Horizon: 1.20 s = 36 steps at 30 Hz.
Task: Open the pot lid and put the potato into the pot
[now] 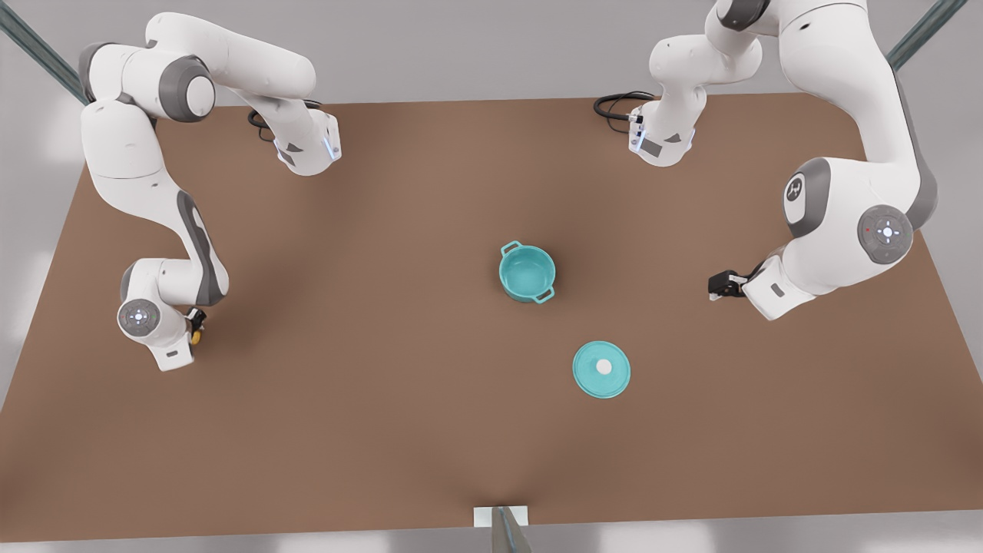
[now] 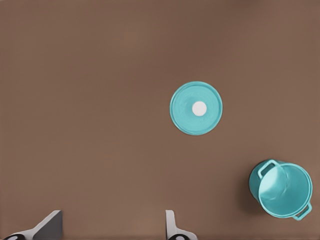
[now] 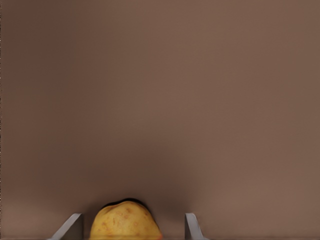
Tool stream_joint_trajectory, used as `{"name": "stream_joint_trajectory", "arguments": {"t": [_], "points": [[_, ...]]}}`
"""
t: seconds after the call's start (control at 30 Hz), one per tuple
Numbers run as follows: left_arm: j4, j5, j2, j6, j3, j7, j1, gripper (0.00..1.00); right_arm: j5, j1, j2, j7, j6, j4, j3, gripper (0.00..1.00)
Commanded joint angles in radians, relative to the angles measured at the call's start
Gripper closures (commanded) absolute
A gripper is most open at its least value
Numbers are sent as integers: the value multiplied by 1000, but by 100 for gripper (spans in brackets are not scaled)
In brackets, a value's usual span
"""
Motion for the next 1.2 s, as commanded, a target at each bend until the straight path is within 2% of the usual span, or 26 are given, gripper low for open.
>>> {"name": "stream_joint_trajectory", "arguments": {"t": [0.0,0.13,0.27,0.33,0.37,0.63,0.97,1.17], "points": [[0,1,1,0,0,47,0,0,1,-2,-2,-27,-7,-2,0,19],[0,1,1,0,0,47,0,0,2,-16,-2,-44,-7,-4,2,20],[0,1,1,0,0,47,0,0,1,-16,-4,-54,-10,-4,8,33],[0,1,1,0,0,47,0,0,1,-16,-4,-60,-12,-4,8,44],[0,1,1,0,0,47,0,0,1,-16,-4,-60,-12,-2,8,45],[0,1,5,1,0,47,0,0,48,-15,-89,-96,-141,1,60,45],[-7,-1,4,-2,0,46,0,0,51,-15,-96,-96,-142,1,72,47],[-9,-1,4,-3,0,47,0,0,111,-7,-148,-90,-251,8,186,47]]}}
